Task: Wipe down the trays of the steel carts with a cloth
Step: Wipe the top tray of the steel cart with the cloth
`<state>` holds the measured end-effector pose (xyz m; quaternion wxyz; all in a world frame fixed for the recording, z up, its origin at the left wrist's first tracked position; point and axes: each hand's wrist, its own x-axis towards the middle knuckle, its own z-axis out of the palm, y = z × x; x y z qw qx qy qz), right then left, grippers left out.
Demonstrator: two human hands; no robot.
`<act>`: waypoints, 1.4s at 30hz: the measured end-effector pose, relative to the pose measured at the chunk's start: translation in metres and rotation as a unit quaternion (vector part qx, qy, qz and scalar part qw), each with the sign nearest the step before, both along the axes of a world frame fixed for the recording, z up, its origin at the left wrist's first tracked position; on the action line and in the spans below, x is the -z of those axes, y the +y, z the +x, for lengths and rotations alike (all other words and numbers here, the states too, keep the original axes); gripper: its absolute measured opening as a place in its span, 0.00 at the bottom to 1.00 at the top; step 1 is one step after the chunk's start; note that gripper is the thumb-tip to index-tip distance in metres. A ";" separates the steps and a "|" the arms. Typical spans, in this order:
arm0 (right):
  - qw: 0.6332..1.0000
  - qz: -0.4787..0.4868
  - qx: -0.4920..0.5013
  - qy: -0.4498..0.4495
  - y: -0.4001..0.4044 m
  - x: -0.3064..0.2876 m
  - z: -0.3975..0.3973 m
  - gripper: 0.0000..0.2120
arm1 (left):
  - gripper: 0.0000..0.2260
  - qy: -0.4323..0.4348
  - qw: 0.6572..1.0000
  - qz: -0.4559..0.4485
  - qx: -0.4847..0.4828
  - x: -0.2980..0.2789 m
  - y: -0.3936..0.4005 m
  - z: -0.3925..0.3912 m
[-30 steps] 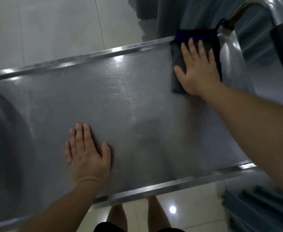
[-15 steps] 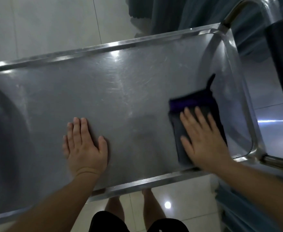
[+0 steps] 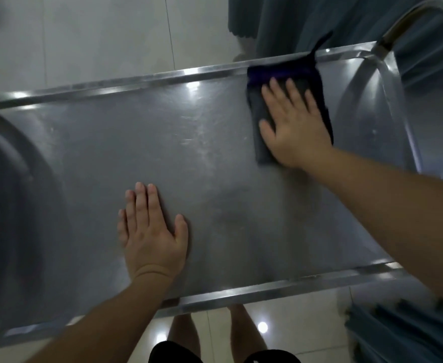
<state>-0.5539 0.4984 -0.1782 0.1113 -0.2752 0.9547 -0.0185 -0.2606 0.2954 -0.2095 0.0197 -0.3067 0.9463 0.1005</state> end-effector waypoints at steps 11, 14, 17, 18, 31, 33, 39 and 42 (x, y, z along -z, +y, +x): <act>1.000 -0.015 -0.011 -0.010 0.000 -0.007 0.087 0.34 | 0.35 -0.003 1.000 0.028 -0.006 -0.008 0.000 -0.001; 0.995 -0.002 -0.095 -0.018 0.040 -0.003 0.196 0.33 | 0.35 0.001 0.999 0.035 -0.002 -0.008 -0.001 0.000; 0.983 0.017 -0.175 -0.048 0.069 0.000 0.251 0.34 | 0.35 0.004 0.999 0.032 -0.005 -0.008 0.000 0.001; 0.981 0.019 -0.187 -0.051 0.069 0.000 0.248 0.34 | 0.35 0.004 0.999 0.033 -0.005 -0.009 0.000 0.001; 0.999 -0.015 0.046 -0.004 -0.148 0.007 0.020 0.35 | 0.36 0.011 0.998 0.057 -0.011 -0.011 -0.001 -0.003; 0.998 -0.017 0.054 -0.009 -0.154 0.005 0.021 0.35 | 0.36 0.009 0.997 0.077 -0.009 -0.014 -0.003 -0.002; 0.999 -0.013 0.022 -0.038 -0.120 -0.005 0.111 0.35 | 0.35 0.054 0.965 0.251 -0.046 -0.045 -0.022 -0.009; 0.999 -0.010 -0.011 -0.033 -0.093 -0.006 0.195 0.34 | 0.30 0.133 0.900 0.406 -0.091 -0.067 -0.060 -0.009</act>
